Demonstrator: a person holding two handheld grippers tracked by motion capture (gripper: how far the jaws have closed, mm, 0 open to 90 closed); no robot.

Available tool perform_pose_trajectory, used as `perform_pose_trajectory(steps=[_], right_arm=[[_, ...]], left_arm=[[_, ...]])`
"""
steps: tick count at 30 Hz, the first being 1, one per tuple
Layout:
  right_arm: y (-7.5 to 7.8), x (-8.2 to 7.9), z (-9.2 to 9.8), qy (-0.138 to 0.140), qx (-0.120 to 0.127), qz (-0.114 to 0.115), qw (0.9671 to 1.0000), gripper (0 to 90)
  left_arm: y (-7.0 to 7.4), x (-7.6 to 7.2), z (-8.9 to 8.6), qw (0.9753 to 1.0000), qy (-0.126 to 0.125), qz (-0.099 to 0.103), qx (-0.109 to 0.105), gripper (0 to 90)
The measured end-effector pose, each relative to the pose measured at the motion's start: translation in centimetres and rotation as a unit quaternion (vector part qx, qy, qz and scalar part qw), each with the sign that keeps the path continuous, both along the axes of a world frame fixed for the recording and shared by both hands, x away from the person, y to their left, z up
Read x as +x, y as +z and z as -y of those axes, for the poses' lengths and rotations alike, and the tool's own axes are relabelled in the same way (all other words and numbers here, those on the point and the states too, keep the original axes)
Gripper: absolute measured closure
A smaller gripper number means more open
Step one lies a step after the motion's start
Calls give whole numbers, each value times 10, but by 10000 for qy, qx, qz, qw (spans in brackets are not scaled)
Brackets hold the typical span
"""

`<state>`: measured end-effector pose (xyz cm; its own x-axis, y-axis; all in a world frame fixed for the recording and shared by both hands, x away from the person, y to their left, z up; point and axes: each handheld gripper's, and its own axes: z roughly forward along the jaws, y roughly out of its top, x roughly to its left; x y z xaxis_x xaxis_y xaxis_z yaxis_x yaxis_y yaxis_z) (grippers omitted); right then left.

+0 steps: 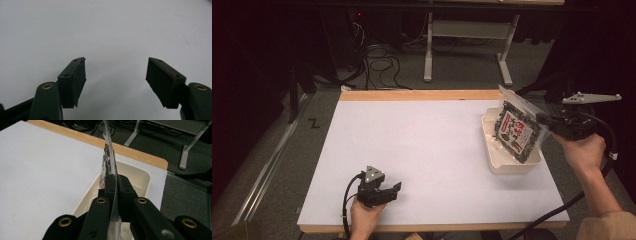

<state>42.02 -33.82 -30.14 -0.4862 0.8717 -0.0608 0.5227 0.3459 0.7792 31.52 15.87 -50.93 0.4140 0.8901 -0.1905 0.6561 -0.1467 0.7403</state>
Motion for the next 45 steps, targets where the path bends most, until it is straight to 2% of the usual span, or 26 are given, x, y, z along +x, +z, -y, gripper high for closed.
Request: perform_pose_trajectory(steps=[3, 11, 12, 17, 20, 25, 33, 37, 45], right_arm=[[-1, 0, 4, -50, 13, -14, 10000, 882], [-8, 6, 19, -393, -51, -32, 9992, 847], [-10, 9, 24, -472, -30, -63, 9989, 820], [-16, 15, 32, -666, -93, -174, 9976, 802], [-20, 17, 40, -789, 19, -183, 9967, 786], [-18, 15, 41, -797, 69, -118, 9967, 738], [-12, 10, 41, -776, 218, 36, 9967, 579], [-9, 6, 42, -783, 269, 112, 9965, 560], [2, -8, 40, -572, 415, 440, 9965, 511]], left_arm=[[0, 0, 0, 10000, -6, -3, 12, 326], [-1, 0, 0, 10000, 10, -11, 14, 326], [-1, 1, 0, 10000, -5, -26, 23, 326], [-1, 1, 1, 10000, -3, -30, 33, 326], [-2, 1, 1, 10000, 1, -44, 36, 326], [-2, 1, 1, 10000, -18, -47, 43, 326], [-1, 1, 1, 10000, -10, -34, 54, 326], [-1, 0, 0, 10000, 11, -24, 37, 326], [-1, 1, 1, 10000, -3, -4, 47, 325]])
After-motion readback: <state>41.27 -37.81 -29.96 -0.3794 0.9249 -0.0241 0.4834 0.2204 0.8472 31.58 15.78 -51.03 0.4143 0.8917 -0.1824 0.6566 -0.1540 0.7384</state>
